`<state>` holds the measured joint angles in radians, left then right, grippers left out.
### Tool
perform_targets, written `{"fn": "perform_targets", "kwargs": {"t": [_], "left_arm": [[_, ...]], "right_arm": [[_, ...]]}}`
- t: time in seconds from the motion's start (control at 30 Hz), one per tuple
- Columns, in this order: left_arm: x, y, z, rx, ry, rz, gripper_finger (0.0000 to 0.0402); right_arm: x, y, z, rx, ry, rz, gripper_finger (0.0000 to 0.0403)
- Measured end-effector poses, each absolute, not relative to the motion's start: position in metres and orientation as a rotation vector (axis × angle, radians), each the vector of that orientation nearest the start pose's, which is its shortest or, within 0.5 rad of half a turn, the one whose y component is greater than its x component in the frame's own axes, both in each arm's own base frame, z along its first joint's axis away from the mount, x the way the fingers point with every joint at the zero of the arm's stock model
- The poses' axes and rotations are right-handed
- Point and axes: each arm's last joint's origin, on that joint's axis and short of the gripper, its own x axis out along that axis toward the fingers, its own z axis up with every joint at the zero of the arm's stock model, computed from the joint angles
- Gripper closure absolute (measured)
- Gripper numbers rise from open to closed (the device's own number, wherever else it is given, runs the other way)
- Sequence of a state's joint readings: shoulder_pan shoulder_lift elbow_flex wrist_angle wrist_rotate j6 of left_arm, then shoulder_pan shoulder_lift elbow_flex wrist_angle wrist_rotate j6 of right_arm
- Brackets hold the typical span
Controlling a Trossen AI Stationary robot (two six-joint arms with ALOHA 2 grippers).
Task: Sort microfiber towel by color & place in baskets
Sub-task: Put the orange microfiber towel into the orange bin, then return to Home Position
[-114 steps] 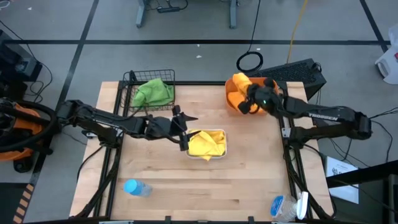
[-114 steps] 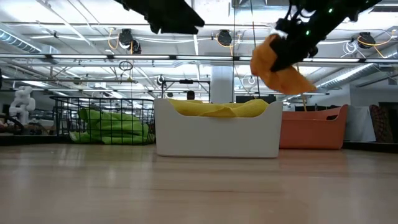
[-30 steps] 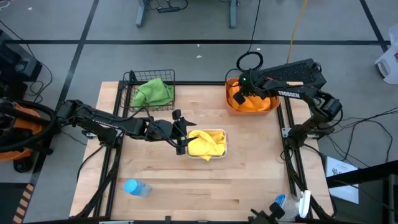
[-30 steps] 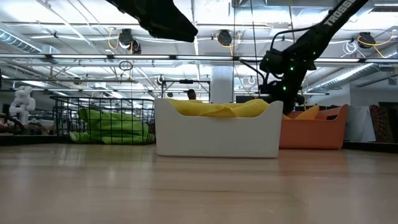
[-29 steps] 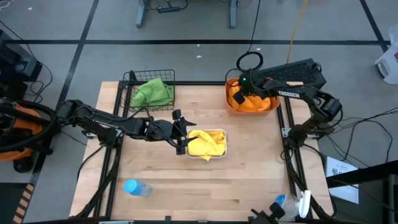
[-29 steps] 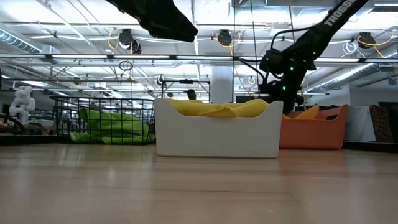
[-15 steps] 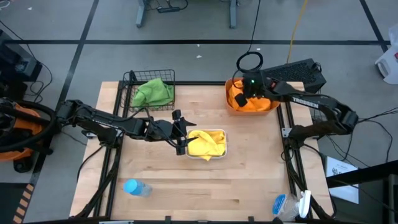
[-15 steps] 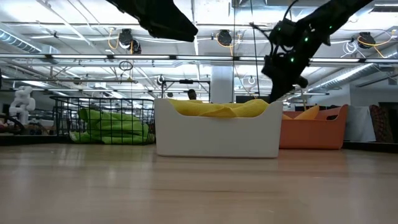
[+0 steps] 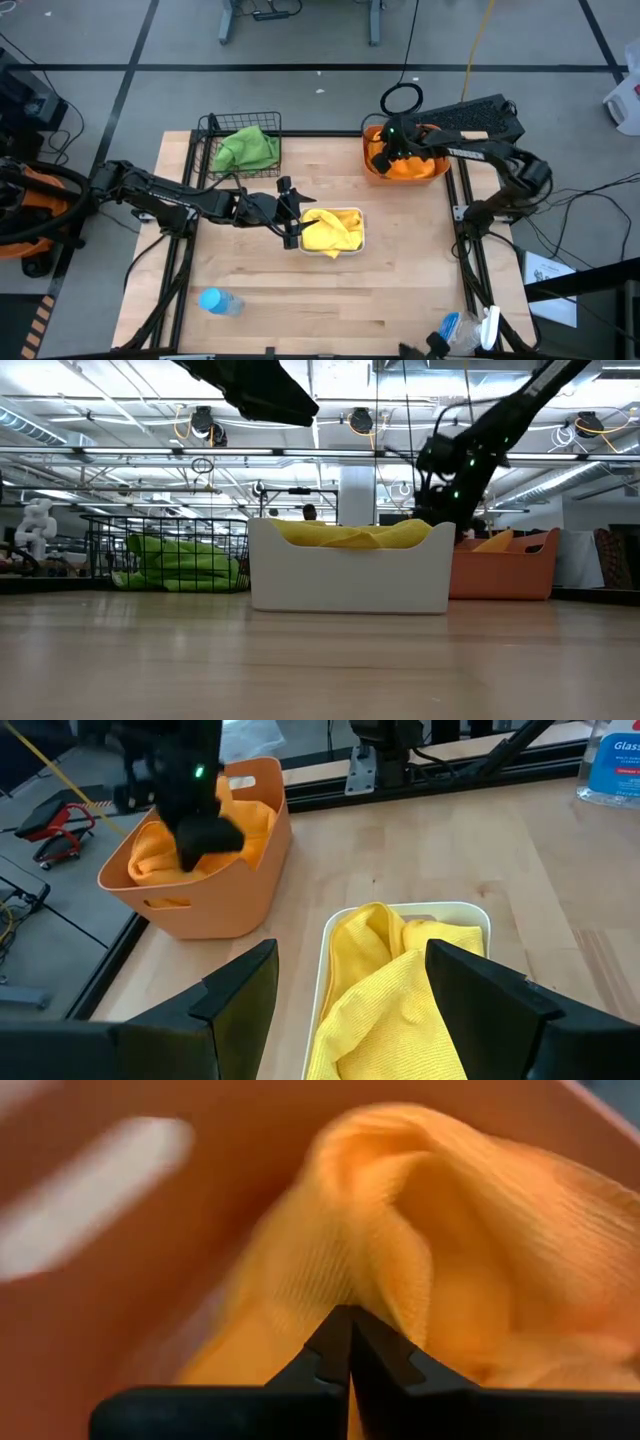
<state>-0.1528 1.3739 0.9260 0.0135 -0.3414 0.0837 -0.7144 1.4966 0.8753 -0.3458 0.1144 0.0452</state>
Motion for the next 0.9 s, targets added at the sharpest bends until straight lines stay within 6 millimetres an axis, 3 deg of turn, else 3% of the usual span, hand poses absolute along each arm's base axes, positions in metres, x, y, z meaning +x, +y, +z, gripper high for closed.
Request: {"fn": "perform_targets", "kwargs": {"t": [0.17, 0.4, 0.7, 0.9], "left_arm": [[0.299, -0.036, 0.27, 0.189, 0.435, 0.168, 0.0142], [0.299, -0.036, 0.27, 0.19, 0.437, 0.167, 0.0142], [0.298, -0.043, 0.27, 0.205, 0.433, 0.141, 0.0142], [0.291, -0.045, 0.276, 0.238, 0.425, 0.201, 0.0142]], "right_arm": [[0.211, -0.22, 0.164, 0.38, 0.972, -0.863, 0.0403], [0.211, -0.221, 0.157, 0.403, 0.99, -0.867, 0.0403], [0.203, -0.188, 0.213, 0.377, 0.881, -0.854, 0.0403], [0.201, -0.137, 0.256, 0.259, 0.751, -0.708, 0.0403]]}}
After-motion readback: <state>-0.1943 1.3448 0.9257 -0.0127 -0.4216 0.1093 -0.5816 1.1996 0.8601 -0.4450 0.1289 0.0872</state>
